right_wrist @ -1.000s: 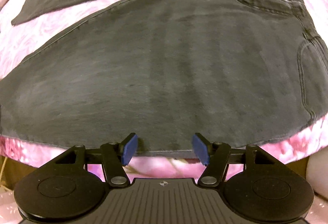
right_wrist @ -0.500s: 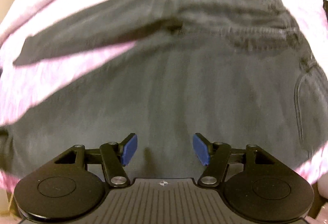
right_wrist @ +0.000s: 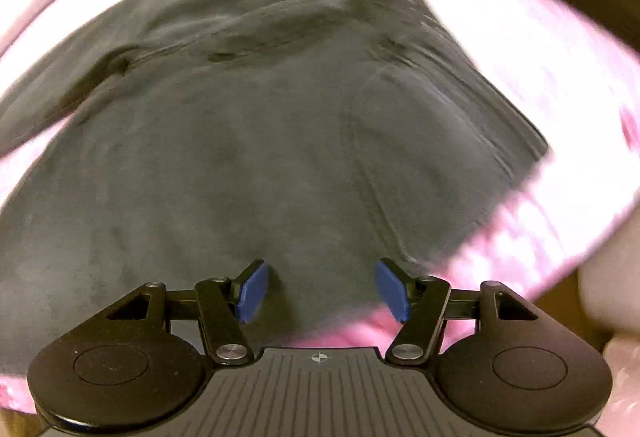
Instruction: Fold clothes
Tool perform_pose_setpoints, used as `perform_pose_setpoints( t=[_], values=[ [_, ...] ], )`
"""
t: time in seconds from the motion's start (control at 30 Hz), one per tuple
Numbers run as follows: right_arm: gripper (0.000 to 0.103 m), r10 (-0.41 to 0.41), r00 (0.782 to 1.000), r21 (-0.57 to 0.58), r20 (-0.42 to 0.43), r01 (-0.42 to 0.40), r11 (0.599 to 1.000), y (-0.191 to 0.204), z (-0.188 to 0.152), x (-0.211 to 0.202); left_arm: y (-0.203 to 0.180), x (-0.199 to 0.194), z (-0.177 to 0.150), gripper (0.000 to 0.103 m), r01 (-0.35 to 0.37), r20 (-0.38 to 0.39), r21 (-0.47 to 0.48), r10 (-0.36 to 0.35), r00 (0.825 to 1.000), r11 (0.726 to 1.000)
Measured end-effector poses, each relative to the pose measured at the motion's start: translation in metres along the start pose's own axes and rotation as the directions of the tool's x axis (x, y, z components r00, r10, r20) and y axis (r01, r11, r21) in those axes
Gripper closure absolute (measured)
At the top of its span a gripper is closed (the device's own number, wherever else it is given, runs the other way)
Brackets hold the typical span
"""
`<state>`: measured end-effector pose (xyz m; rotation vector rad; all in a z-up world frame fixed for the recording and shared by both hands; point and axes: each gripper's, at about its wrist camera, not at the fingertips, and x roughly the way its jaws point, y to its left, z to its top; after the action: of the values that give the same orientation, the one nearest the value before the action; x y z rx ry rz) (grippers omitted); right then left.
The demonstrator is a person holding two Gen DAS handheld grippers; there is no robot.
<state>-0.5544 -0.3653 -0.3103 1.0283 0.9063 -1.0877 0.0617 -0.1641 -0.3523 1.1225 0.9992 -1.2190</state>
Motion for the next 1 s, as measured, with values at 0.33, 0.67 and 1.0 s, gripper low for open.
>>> perform_pose_setpoints(
  t=[0.33,0.67,1.0],
  values=[
    [0.035,-0.09,0.993,-0.048,-0.077,0.087,0.995,-0.004,0.005,-0.075,-0.047,-0.068,0.002,0.06,-0.018,0.014,0.012,0.018,1.0,1.0],
    [0.03,-0.016,0.997,-0.247,-0.07,-0.001,0.969,0.063,0.018,-0.125,-0.039,-0.134,-0.018,0.04,-0.032,0.058,-0.172,0.042,0.997,0.985],
    [0.029,-0.003,0.995,-0.378,-0.098,-0.034,0.925,0.126,0.017,-0.129,-0.001,-0.167,-0.049,0.036,-0.063,0.057,-0.372,0.091,0.994,0.926]
  ],
)
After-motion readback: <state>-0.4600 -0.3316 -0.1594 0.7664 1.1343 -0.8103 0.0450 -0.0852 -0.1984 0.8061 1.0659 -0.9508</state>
